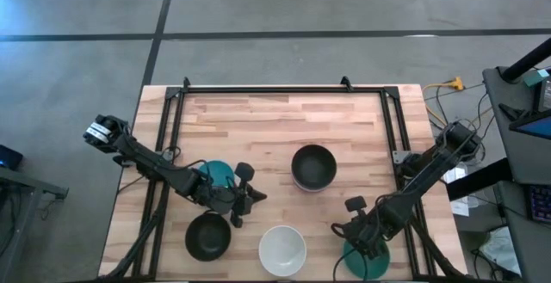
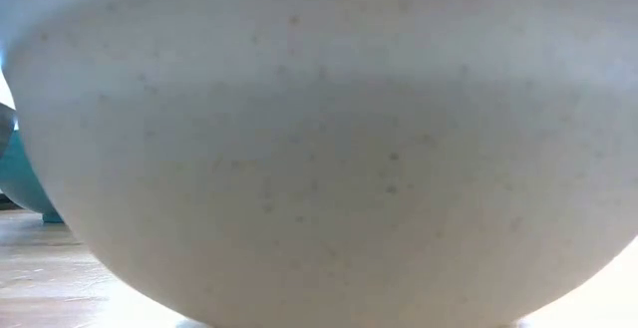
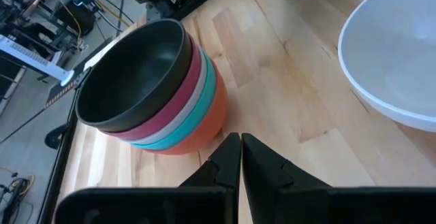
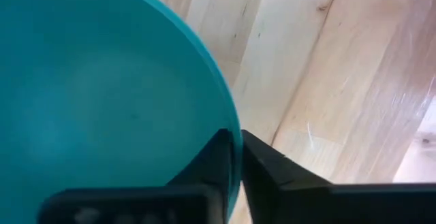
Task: Nest bowls inside each other
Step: Stack the green bowl on the top black bowl
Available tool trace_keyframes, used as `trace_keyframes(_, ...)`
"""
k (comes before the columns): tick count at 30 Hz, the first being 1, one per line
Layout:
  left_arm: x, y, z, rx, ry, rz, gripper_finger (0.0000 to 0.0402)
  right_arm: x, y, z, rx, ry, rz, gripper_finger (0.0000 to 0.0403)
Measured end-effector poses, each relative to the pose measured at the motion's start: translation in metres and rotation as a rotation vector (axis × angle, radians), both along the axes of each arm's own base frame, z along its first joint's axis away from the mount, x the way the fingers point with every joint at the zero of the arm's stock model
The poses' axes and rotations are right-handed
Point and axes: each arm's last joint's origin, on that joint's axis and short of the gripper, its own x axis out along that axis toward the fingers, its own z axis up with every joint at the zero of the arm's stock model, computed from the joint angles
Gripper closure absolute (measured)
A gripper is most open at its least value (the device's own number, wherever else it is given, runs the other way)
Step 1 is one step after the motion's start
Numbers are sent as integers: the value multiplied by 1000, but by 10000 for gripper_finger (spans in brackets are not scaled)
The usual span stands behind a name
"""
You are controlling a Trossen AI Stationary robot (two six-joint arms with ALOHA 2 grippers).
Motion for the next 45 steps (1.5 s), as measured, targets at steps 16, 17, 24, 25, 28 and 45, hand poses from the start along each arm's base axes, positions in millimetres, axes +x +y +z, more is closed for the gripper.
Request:
trace_keyframes(16, 0, 0, 0, -1, 0, -1, 402, -3, -7, 14, 22, -37, 78, 393)
trace_keyframes(17, 0, 0, 0, -1, 0, -1, 402, -3, -10, 18, 27, -47, 77, 393)
trace_keyframes(24, 0, 0, 0, -2, -3, -1, 402, 2, -46, 56, 98, -179, 9, 392)
trace_keyframes(25, 0, 0, 0, -2, -3, -1, 402, 2, -52, 63, 107, -211, 11, 392)
trace_keyframes(28, 0, 0, 0, -2, -3, -1, 402, 1, -74, 82, 92, -333, -5, 391)
trace_keyframes(45, 0, 0, 1, -4, -6, -1, 402, 27, -181, 199, -51, -797, -406, 390)
